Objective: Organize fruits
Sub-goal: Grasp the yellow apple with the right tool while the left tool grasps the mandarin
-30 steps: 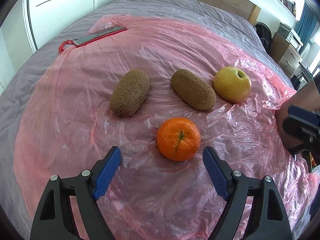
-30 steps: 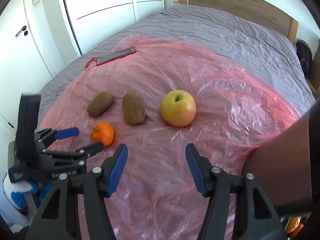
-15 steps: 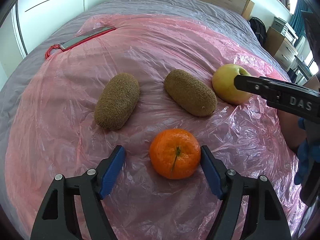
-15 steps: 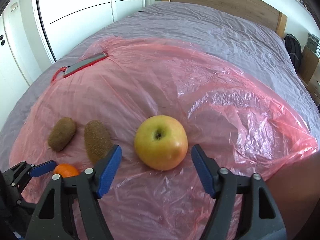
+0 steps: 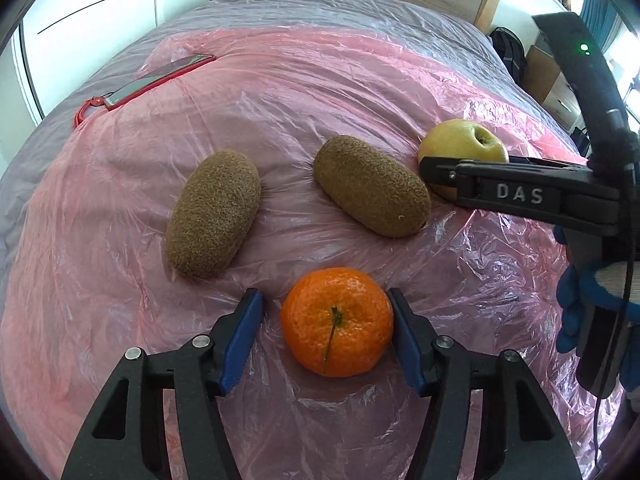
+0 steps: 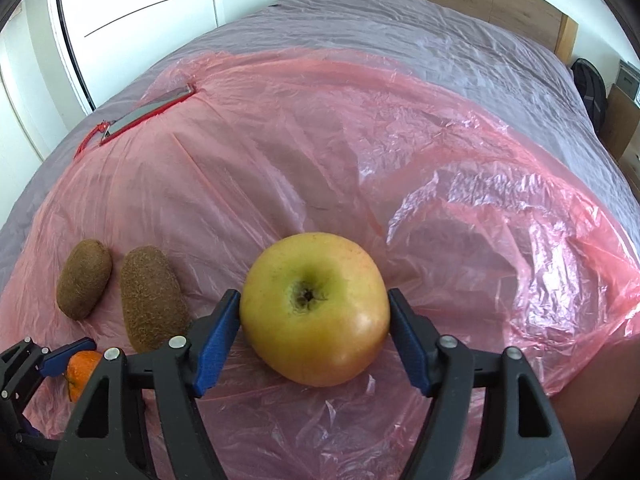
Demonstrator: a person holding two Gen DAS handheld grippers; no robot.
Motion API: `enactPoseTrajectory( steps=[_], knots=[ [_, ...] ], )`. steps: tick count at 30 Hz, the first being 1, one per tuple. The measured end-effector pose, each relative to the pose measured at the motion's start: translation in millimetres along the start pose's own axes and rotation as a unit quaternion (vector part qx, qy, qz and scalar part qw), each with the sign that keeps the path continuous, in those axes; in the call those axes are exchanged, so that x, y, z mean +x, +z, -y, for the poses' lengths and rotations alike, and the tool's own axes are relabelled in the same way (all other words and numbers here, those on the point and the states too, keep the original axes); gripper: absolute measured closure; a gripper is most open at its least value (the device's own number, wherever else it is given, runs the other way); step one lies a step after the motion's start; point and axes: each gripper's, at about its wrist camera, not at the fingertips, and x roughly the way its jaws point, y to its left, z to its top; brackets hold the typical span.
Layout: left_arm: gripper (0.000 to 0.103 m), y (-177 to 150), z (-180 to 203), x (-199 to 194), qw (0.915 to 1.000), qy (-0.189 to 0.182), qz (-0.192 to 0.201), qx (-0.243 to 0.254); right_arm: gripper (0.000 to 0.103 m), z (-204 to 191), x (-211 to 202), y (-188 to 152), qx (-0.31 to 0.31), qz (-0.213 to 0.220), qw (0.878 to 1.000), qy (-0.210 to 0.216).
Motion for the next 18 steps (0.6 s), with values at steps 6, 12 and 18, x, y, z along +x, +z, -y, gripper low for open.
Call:
enactPoseTrajectory(
  steps=[6,12,18],
  knots=[
    [0.059,-2.1,4.2,-0.1,0.9999,-0.005,0.002,0.014,0.006,2.7,13.4,-3.8,0.010,-0.007,1.000,0.007],
    [0.061,-2.2,-3.0,-2.5,0.9995,-0.030,0.011,-0.002,0.007,4.8,11.4,-3.4,0.013,0.000,1.000,0.015],
    [0.061,-0.5,-2.7,-5.8,0.9994,-0.032,0.014,-0.004,0.008,8.9,1.3,-2.5,0.022,0.010,0.999,0.028]
  ],
)
